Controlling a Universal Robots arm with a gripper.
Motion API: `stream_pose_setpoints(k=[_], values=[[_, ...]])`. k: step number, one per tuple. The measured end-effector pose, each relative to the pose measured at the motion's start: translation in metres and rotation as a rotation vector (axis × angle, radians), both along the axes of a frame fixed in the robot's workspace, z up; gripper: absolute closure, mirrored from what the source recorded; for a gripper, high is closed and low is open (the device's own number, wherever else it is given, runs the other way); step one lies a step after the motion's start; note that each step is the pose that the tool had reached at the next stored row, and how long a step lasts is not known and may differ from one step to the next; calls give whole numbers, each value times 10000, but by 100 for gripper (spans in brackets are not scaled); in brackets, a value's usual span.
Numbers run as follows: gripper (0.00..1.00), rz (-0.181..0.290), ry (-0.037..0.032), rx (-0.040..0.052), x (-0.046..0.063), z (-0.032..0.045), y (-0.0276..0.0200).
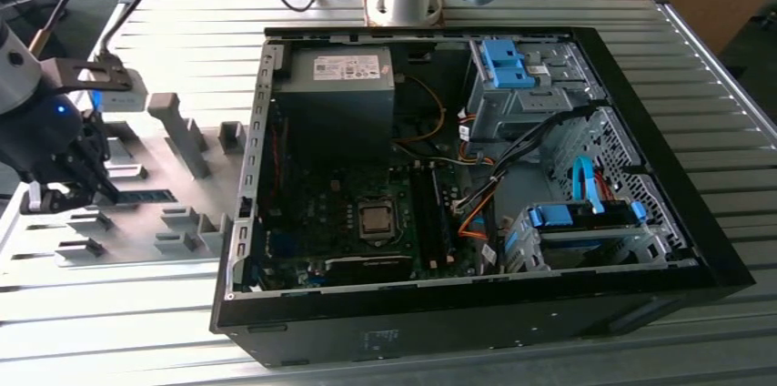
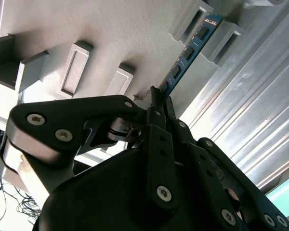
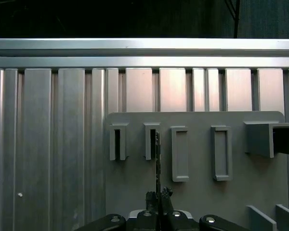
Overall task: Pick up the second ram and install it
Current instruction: 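Pick up the second ram and move it above second insertion slot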
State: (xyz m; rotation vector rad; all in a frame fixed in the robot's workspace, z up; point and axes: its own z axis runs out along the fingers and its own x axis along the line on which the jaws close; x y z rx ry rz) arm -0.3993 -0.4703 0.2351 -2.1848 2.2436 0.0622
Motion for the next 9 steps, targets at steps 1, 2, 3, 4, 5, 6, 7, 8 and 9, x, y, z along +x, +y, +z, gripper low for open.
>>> stream_pose_setpoints(k=[1,2,3,4,5,6,7,8,9], values=[[86,0,0,0,0,4,0],[86,0,-1,1,0,7,0],[86,0,-2,1,0,9,0],[86,0,-2,1,0,11,0],[86,0,-1,0,0,13,0],[86,0,0,0,0,15,0],[86,0,-1,1,0,16,0],[86,0,-1,1,0,17,0],[86,0,0,0,0,19,0]])
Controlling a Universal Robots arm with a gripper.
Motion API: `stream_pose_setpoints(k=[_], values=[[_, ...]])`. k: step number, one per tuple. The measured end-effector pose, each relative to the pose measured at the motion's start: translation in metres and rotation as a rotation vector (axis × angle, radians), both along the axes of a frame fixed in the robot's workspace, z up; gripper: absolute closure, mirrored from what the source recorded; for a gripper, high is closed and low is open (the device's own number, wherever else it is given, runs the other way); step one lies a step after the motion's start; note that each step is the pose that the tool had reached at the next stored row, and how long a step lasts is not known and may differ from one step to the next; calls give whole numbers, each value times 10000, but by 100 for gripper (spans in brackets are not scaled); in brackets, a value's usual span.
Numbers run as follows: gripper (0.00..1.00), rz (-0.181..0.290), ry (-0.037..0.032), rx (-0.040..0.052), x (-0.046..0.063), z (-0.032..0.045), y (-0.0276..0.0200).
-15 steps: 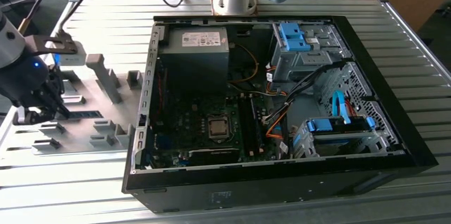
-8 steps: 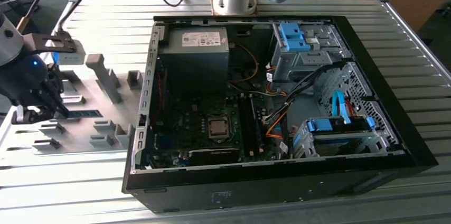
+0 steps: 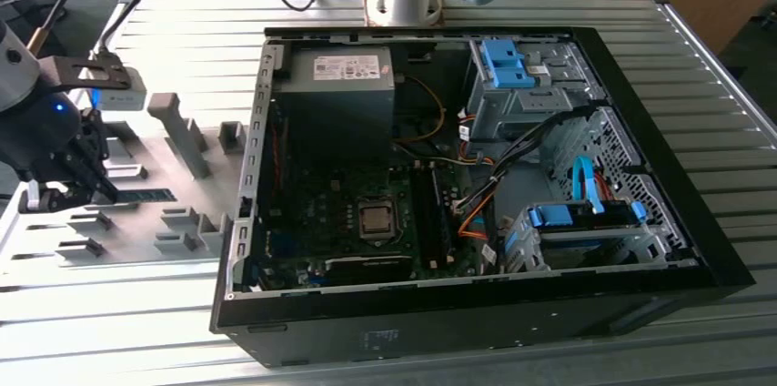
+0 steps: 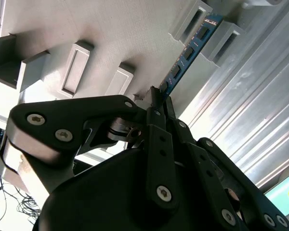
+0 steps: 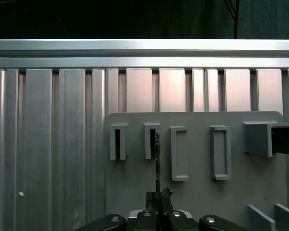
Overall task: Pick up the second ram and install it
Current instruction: 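Pick up the second ram and move it above second insertion slot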
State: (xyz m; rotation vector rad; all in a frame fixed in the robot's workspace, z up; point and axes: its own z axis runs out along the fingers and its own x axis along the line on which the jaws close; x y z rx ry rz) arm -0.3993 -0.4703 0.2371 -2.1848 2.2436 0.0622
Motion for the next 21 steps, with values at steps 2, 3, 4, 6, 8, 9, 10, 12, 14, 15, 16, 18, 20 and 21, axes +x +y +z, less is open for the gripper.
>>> stream_pose_setpoints(k=[2,3,4,6,8,9,10,12,14,15,16,18,20,21], values=[[86,0,-1,1,0,2,0],[86,0,0,0,0,4,0],[86,0,0,0,0,6,0],[86,0,1,-1,0,13,0],[86,0,1,-1,0,23,0],[86,0,0,0,0,27,0],[86,0,0,0,0,33,0],[86,0,-2,1,0,41,0],[86,0,-1,1,0,49,0],[86,0,0,0,0,52,0],[86,0,-1,1,0,54,0],[86,0,0,0,0,60,0],[86,0,0,0,0,66,0],[86,0,-1,0,0,69,0]])
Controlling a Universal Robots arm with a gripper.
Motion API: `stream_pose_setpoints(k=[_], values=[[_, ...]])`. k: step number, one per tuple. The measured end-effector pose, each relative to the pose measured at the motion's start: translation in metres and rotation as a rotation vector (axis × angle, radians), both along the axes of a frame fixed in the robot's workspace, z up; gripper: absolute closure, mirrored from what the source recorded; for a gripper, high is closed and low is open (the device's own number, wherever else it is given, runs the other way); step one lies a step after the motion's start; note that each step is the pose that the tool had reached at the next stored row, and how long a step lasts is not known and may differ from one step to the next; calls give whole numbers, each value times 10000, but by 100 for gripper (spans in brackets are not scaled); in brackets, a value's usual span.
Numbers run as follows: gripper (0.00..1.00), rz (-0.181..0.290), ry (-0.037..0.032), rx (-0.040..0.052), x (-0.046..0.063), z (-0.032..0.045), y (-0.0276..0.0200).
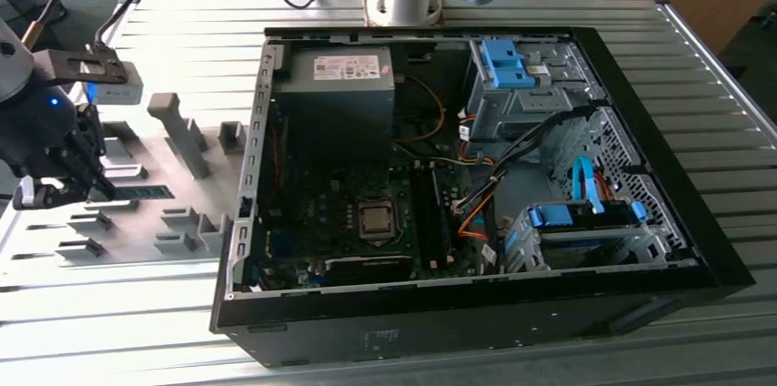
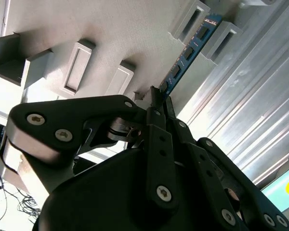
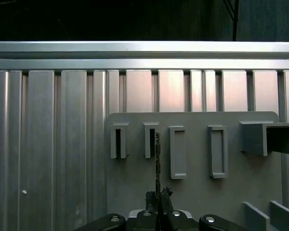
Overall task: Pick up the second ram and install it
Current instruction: 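Pick up the second ram and move it above second insertion slot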
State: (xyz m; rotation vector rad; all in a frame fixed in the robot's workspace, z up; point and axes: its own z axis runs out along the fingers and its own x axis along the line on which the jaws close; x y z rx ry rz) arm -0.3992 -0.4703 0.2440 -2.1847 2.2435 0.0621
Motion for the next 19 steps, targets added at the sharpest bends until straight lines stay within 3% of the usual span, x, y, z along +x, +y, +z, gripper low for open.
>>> stream_pose_setpoints(k=[19], values=[[86,0,0,0,0,72,0]])
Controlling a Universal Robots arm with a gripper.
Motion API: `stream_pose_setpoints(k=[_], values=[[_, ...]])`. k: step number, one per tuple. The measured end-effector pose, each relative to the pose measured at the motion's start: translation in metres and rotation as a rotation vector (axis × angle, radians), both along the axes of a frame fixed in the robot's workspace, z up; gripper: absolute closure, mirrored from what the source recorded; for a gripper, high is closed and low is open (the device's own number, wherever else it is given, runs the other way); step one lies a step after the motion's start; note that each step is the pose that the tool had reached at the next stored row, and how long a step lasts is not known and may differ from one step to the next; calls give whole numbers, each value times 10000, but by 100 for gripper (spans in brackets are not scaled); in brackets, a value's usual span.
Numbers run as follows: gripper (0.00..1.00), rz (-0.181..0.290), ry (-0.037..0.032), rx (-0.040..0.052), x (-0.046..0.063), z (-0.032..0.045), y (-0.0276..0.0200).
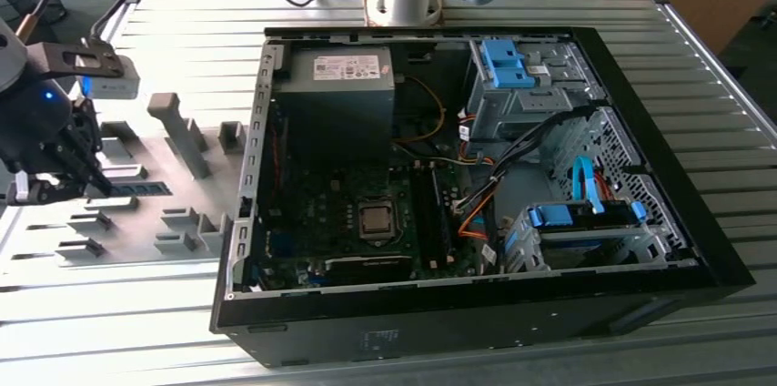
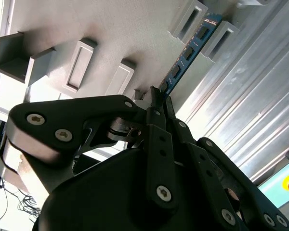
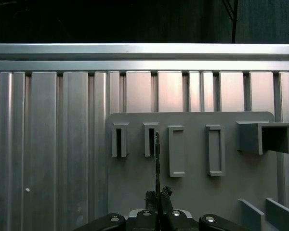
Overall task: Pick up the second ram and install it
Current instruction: 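Pick up the second ram and move it above second insertion slot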
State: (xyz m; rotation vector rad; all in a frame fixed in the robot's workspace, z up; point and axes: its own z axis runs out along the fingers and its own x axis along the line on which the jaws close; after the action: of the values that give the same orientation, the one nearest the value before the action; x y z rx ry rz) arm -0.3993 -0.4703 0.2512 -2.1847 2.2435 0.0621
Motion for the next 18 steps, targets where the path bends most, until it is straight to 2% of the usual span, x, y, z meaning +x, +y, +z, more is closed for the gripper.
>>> stream_pose_setpoints(k=[18], values=[[86,0,-1,0,0,100,0]])
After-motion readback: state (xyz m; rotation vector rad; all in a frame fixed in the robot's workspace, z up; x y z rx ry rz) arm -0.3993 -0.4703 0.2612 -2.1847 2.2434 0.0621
